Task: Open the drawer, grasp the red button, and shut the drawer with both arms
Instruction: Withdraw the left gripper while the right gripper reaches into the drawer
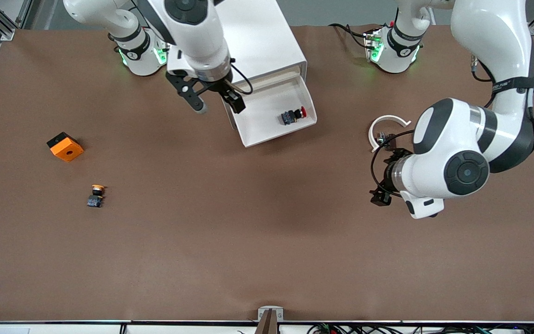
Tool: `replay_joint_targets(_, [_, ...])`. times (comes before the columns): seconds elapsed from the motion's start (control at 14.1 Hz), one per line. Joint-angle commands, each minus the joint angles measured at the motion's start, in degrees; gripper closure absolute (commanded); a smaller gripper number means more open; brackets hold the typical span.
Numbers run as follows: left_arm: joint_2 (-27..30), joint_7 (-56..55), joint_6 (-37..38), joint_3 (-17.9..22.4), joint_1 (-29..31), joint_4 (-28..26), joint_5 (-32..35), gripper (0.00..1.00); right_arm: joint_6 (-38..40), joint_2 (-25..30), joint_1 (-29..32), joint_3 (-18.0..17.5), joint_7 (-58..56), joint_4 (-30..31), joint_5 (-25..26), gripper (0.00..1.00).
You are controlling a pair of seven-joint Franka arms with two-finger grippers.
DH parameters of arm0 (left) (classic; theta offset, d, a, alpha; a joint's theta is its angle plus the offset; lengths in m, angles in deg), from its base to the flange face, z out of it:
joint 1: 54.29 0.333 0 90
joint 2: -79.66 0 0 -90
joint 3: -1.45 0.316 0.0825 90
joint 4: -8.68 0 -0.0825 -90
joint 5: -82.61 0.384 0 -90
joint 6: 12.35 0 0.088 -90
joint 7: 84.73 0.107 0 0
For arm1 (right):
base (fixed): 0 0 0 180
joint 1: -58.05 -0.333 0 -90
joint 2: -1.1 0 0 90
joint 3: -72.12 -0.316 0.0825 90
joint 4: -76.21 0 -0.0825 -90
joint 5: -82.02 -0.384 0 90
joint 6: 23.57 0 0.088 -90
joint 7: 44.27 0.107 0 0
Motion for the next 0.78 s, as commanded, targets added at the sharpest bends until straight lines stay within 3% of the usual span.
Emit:
replay_joint_targets(0.0, [2.59, 15.86, 1.61, -0.53, 3.57, -1.64, 0.72, 0.00, -0.79, -6.06, -3.40, 0.82, 8.19, -4.67, -0.71, 0.00])
replay_joint_targets(0.35, [5.14, 30.66, 2.15, -0.09, 5.86, -1.99, 1.16, 0.00, -0.88, -17.67, -6.31, 0.82, 14.97, -14.43, -0.53, 0.00])
replay_joint_targets(0.71, [6.54, 37.97, 1.97, -0.18, 6.22, -2.69, 4.68, 0.00, -5.27, -21.81, -8.15, 0.82, 18.24, -16.11, -0.62, 0.00])
